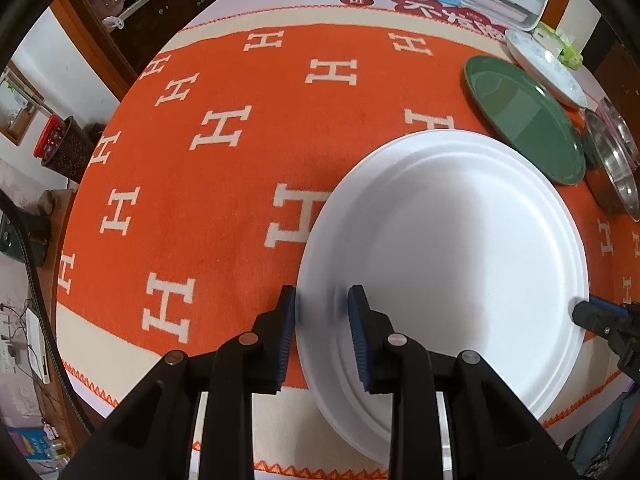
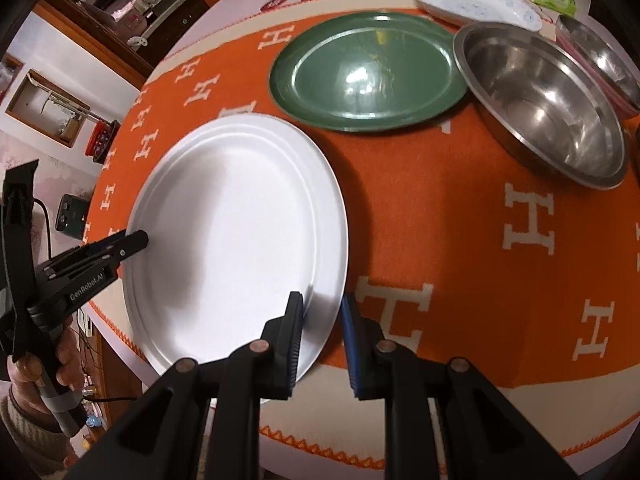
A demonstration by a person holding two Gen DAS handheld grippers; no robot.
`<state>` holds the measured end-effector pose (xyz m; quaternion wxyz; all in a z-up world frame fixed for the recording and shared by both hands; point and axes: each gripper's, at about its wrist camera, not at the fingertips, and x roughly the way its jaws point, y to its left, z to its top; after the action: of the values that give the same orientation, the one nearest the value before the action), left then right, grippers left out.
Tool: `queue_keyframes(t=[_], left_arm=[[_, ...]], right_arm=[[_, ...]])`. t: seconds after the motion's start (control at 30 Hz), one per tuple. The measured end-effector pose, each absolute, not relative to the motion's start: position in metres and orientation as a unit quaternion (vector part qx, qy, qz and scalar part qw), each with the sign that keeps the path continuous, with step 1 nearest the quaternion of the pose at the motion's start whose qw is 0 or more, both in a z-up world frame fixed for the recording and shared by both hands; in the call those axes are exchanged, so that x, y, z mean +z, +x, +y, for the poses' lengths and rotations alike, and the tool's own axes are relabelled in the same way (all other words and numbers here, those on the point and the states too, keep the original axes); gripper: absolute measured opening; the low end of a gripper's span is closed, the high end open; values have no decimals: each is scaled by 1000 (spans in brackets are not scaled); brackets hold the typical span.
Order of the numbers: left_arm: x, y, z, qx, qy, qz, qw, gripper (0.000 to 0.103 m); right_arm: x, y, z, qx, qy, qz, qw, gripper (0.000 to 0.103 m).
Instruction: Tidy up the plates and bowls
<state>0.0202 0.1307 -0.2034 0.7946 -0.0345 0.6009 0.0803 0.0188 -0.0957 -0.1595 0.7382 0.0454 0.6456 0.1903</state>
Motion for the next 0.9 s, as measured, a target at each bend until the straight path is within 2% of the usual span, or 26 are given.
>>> queue_keyframes(t=[0.1, 0.27, 0.43, 0.53, 0.67, 0.9], left_arm=[[-208, 20, 131, 81, -34, 601, 795, 27], [-211, 23, 127, 79, -31, 600, 796, 39], [-206, 21, 121, 80, -23, 594, 800, 62], [-201, 19, 119, 83, -21, 588, 804, 71], [-194, 15, 118, 84, -27, 585, 806, 74], [-177, 6, 116, 84, -38, 572, 815, 76]], right_arm=[[-163, 18, -95, 188, 48, 647, 737, 19], [-162, 18, -93, 189, 44, 648, 737, 20], [-160, 19, -92, 191, 39, 647, 737, 21], [-160, 18, -93, 191, 36, 647, 738, 28], [-158, 18, -97, 198, 52, 645, 736, 34], [-150, 17, -97, 203, 54, 638, 741, 35]])
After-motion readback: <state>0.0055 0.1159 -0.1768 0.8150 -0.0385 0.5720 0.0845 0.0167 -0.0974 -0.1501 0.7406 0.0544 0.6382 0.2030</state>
